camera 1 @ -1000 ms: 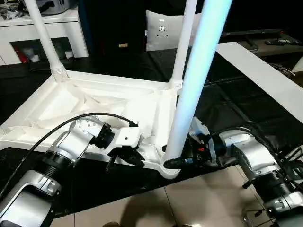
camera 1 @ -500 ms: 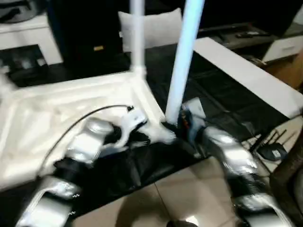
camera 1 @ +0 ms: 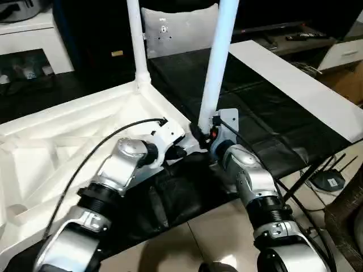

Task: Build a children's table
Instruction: Rotate leg to tighten

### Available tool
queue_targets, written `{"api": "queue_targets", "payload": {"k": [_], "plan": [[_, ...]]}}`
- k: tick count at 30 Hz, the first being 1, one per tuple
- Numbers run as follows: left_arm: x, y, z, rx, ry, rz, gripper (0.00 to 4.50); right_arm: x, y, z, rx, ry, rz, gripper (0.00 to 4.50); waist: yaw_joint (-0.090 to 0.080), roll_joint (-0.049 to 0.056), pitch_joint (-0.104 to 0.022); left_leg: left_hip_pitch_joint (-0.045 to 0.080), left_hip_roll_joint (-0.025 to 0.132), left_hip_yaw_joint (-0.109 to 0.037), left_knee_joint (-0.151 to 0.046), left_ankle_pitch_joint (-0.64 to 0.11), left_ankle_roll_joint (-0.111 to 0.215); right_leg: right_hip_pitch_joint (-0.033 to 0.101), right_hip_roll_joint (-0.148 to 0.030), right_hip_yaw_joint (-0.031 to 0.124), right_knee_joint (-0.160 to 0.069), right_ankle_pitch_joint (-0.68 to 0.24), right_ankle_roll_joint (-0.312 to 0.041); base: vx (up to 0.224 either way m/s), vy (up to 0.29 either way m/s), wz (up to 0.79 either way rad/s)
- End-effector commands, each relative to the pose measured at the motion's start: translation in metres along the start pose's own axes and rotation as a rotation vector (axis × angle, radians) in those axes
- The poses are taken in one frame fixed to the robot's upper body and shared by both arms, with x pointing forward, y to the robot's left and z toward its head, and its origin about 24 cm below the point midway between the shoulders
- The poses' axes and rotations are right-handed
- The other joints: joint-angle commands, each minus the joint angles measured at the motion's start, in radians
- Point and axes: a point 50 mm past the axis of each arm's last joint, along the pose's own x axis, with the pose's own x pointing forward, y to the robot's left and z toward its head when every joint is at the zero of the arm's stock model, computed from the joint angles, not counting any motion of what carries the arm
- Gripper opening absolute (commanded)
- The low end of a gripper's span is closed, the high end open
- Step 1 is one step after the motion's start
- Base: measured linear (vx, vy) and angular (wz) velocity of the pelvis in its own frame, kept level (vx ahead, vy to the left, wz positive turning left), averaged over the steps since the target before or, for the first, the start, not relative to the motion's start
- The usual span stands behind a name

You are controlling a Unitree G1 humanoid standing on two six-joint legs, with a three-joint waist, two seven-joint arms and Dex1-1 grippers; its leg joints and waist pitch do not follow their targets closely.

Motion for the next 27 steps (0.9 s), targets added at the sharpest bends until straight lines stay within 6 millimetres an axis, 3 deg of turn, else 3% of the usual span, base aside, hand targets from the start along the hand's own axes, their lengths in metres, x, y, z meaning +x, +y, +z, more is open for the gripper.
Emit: {"api": "queue_targets", "payload": {"k": [1, 3, 10, 13, 14, 20, 21, 22, 27], "plan": [[-0.002, 0.001, 0.021, 0.099, -0.079, -0.036, 0.00, -0.005, 0.007, -0.004, -0.044, 0.001, 0.094, 3.59, 0.012, 0.011, -0.088, 0.008, 0.006, 0.004, -0.057, -0.161, 0.077, 0.083, -0.043, 0.034, -0.058, -0.141, -0.247, 0.000, 0.000, 0.00], [-0.006, 0.004, 0.017, 0.121, -0.068, -0.062, 0.00, -0.019, -0.004, -0.004, -0.101, -0.013, 0.161, 3.80, 0.028, 0.011, -0.086, 0.012, 0.008, 0.006, -0.057, -0.172, 0.083, 0.082, -0.042, 0.035, -0.062, -0.154, -0.236, 0.000, 0.000, 0.00], [-0.019, 0.002, 0.002, 0.228, -0.026, -0.269, 0.00, -0.064, -0.045, -0.002, -0.189, 0.023, 0.297, 4.37, 0.056, 0.009, -0.080, 0.019, 0.012, 0.008, -0.060, -0.226, 0.066, 0.077, -0.044, 0.039, -0.069, -0.233, -0.212, 0.000, 0.000, 0.00], [-0.024, -0.001, -0.001, 0.245, -0.015, -0.345, 0.00, -0.073, -0.049, -0.001, -0.234, 0.050, 0.372, 4.48, 0.061, 0.007, -0.080, 0.016, 0.011, 0.008, -0.061, -0.225, 0.064, 0.077, -0.044, 0.038, -0.067, -0.241, -0.209, 0.000, 0.000, 0.00], [-0.026, -0.002, -0.003, 0.267, -0.010, -0.381, 0.00, -0.078, -0.050, -0.001, -0.260, 0.076, 0.425, 4.48, 0.063, 0.011, -0.079, 0.016, 0.011, 0.007, -0.061, -0.230, 0.063, 0.076, -0.044, 0.037, -0.070, -0.248, -0.208, 0.000, 0.000, 0.00], [-0.037, -0.005, -0.013, 0.360, 0.053, -0.530, 0.00, -0.094, -0.050, -0.002, -0.347, 0.214, 0.680, 4.48, 0.078, 0.007, -0.078, 0.017, 0.014, 0.006, -0.061, -0.246, 0.065, 0.074, -0.045, 0.036, -0.073, -0.295, -0.194, 0.000, 0.000, 0.00], [-0.040, -0.006, -0.014, 0.378, 0.067, -0.572, 0.00, -0.094, -0.051, -0.001, -0.341, 0.241, 0.726, 4.48, 0.078, 0.001, -0.078, 0.016, 0.014, 0.007, -0.061, -0.246, 0.063, 0.074, -0.045, 0.035, -0.073, -0.301, -0.193, 0.000, 0.000, 0.00], [-0.041, -0.007, -0.015, 0.383, 0.073, -0.586, 0.00, -0.094, -0.051, -0.001, -0.337, 0.251, 0.742, 4.48, 0.080, 0.004, -0.077, 0.016, 0.014, 0.007, -0.061, -0.245, 0.062, 0.074, -0.045, 0.035, -0.072, -0.311, -0.192, 0.000, 0.000, 0.00], [-0.045, -0.010, -0.012, 0.433, 0.081, -0.674, 0.00, -0.091, -0.045, 0.004, -0.314, 0.290, 0.851, 4.00, 0.083, 0.002, -0.079, 0.017, 0.016, 0.007, -0.060, -0.234, 0.057, 0.072, -0.045, 0.035, -0.069, -0.316, -0.195, 0.000, 0.000, 0.00]]}}
